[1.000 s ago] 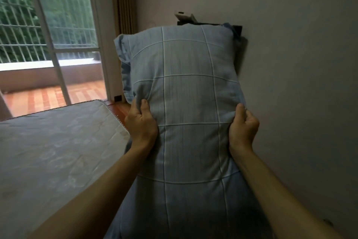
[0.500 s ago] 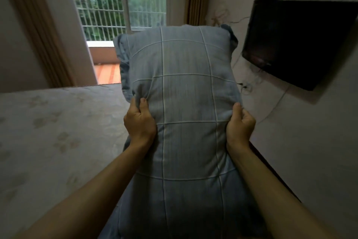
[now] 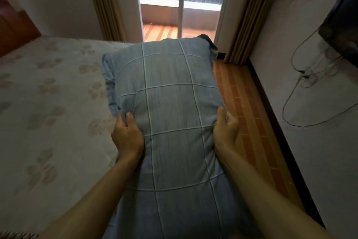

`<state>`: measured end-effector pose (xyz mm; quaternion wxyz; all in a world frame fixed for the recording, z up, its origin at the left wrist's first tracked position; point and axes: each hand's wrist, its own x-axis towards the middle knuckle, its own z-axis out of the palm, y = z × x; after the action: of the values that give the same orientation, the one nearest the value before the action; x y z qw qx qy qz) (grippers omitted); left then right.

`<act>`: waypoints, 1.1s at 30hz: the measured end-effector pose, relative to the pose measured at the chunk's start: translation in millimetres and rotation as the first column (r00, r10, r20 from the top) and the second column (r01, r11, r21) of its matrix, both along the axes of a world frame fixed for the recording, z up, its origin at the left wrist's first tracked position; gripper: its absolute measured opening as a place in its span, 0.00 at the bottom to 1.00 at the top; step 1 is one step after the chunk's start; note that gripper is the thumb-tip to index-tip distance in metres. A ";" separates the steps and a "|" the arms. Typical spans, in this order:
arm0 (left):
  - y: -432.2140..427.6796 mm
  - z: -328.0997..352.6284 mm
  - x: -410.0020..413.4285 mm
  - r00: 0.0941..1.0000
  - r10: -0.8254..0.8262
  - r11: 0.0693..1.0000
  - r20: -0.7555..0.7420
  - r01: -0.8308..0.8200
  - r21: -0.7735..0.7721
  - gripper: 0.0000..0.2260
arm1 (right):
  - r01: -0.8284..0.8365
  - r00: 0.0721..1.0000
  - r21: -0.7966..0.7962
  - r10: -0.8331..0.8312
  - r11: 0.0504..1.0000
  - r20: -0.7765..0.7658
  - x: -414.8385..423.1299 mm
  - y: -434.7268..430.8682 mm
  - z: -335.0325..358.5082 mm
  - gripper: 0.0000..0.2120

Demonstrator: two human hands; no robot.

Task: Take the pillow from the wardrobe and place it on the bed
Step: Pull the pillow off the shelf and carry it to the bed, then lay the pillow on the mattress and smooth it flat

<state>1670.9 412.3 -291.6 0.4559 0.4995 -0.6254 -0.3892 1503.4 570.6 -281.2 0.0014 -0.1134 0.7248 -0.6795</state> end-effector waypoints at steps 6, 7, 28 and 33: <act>-23.0 -72.3 3.9 0.995 0.044 0.998 0.084 -0.047 0.030 0.19 | -0.099 0.992 0.116 0.090 0.988 0.084 -3.1 -27.9 -74.7 0.21; -29.8 -89.4 4.2 0.993 0.049 0.998 0.105 -0.054 0.045 0.19 | -0.114 0.990 0.139 0.102 0.984 0.095 -3.7 -34.5 -91.2 0.21; -60.1 -268.5 20.5 0.809 -0.269 0.880 0.523 -0.015 0.475 0.20 | -0.459 0.851 0.553 0.166 0.696 0.498 -27.4 -76.9 -249.5 0.12; -55.0 -256.1 22.1 0.814 -0.355 0.818 0.459 0.033 0.574 0.30 | -0.562 0.793 0.519 0.239 0.644 0.561 -27.7 -68.6 -231.2 0.14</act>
<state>1693.0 357.3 -547.7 0.0537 0.6274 -0.6426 -0.4366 1475.6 502.0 -512.5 0.3613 -0.1100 0.8511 -0.3647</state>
